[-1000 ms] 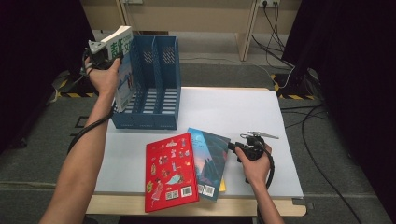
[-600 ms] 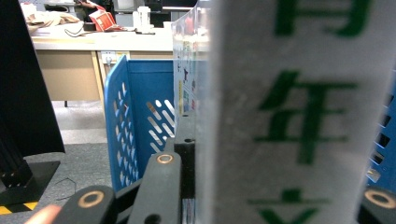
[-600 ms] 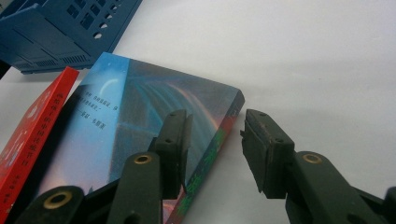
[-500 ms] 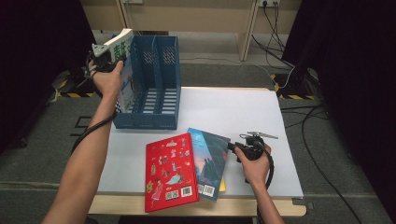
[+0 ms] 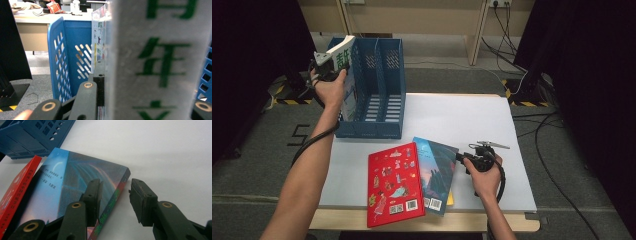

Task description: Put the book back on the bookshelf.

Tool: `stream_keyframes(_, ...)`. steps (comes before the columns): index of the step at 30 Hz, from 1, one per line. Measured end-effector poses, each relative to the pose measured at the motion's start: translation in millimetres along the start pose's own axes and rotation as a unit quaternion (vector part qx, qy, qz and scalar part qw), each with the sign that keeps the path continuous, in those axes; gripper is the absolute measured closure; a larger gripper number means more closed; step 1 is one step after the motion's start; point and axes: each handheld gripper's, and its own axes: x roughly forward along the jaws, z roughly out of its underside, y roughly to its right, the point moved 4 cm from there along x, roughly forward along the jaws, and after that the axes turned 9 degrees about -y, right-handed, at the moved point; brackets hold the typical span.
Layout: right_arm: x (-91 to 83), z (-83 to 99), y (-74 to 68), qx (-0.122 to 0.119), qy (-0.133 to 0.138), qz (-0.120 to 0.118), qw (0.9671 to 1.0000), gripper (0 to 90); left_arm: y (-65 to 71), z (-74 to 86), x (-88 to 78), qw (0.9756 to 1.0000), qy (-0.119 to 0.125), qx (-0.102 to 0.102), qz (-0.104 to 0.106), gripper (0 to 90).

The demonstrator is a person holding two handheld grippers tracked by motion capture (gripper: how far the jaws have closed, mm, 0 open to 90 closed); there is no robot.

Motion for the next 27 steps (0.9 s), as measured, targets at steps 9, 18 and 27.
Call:
stream_keyframes(9,0.4,0.6,-0.5,0.002,-0.003,-0.001,1.0,60.4,-2.4,16.6,6.4,0.9999,-0.01,0.003,-0.004,73.3)
stream_keyframes(18,0.8,1.3,-1.3,0.0,-0.003,-0.001,1.0,60.4,-2.5,18.9,0.7,0.9988,-0.037,0.027,-0.015,72.9)
stream_keyframes(27,0.6,1.9,-2.0,-0.002,-0.003,-0.001,1.0,60.3,-1.3,30.0,-13.2,0.9971,-0.059,0.045,-0.02,72.2)
